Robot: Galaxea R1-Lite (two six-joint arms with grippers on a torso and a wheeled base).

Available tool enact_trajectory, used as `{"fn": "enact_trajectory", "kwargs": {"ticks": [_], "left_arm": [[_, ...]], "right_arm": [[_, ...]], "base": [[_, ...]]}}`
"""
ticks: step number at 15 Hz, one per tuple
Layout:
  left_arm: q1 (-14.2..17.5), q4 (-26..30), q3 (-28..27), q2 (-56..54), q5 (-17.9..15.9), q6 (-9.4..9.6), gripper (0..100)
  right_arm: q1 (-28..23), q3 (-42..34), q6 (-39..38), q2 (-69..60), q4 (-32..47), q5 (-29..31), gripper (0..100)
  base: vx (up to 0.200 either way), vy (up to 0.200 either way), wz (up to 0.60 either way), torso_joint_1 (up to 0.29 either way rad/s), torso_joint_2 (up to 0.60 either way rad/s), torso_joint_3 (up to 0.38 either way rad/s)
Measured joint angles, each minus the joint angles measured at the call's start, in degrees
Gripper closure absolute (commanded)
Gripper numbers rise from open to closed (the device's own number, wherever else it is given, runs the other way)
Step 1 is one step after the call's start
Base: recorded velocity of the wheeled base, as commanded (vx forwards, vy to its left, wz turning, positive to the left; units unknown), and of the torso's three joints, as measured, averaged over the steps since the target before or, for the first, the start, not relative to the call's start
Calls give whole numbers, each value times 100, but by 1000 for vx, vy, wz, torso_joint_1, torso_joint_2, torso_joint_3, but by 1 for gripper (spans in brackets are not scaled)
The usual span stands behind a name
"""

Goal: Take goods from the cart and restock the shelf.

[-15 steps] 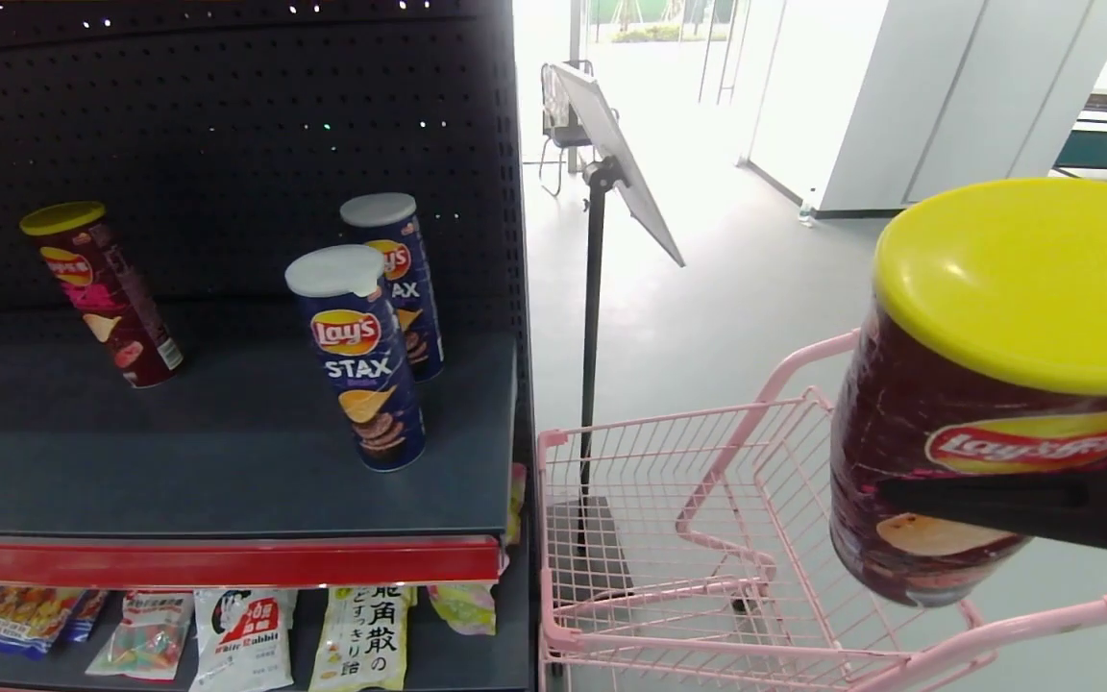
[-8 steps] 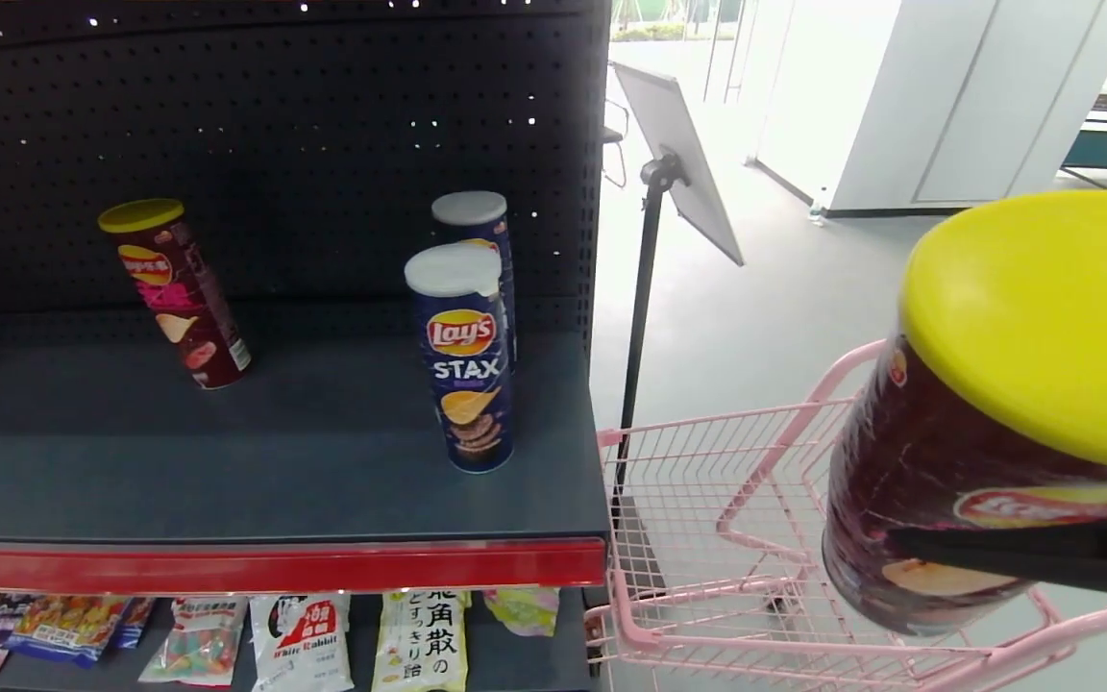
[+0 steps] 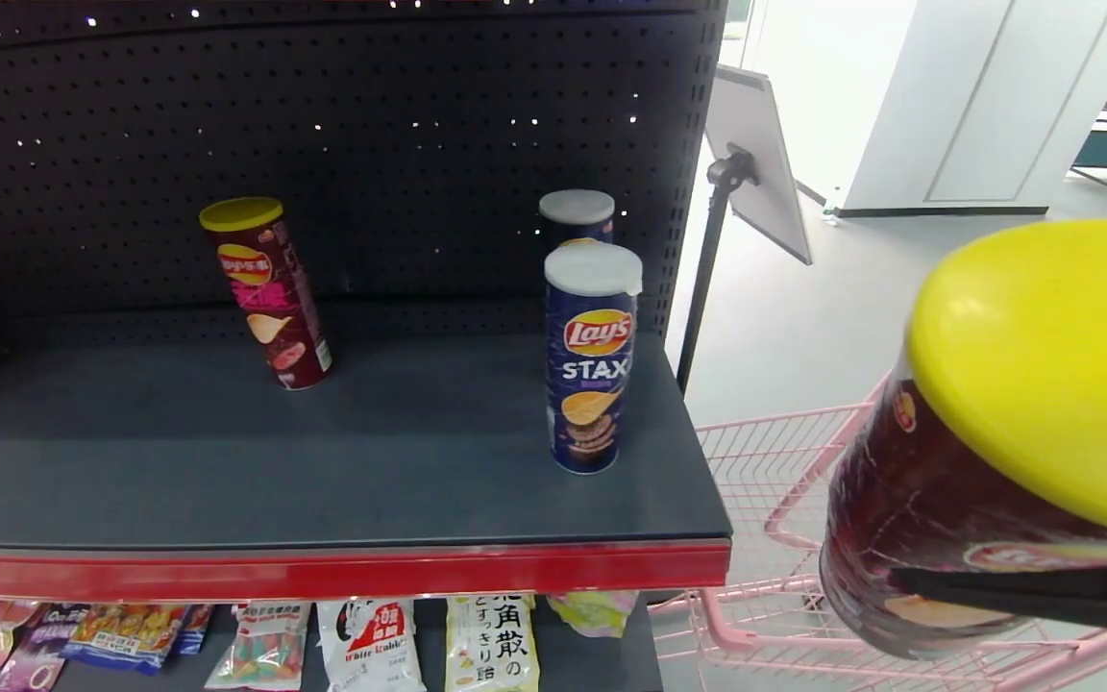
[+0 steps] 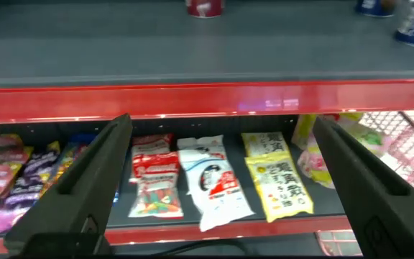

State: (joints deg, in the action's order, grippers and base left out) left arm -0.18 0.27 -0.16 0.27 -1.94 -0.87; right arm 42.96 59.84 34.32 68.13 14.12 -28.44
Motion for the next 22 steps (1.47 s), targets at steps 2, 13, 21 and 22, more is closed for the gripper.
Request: {"fn": "enact_trajectory", "kwargs": {"ticks": [2, 13, 21, 22], "left_arm": [[0, 0, 2, 0, 2, 0, 0], [0, -2, 0, 0, 2, 11, 0], [0, -2, 0, 0, 2, 9, 0], [0, -2, 0, 0, 0, 16, 0]], "right_arm": [[0, -1, 0, 0, 2, 0, 100], [202, -26, 74, 212, -161, -11, 100], [185, -436, 15, 267, -611, -33, 100], [180, -467, 13, 269, -607, -35, 100]], "base": [[0, 200, 0, 2, 0, 7], [0, 200, 0, 2, 4, 2], [0, 150, 0, 1, 2, 2], [0, 0, 0, 0, 0, 0]]}}
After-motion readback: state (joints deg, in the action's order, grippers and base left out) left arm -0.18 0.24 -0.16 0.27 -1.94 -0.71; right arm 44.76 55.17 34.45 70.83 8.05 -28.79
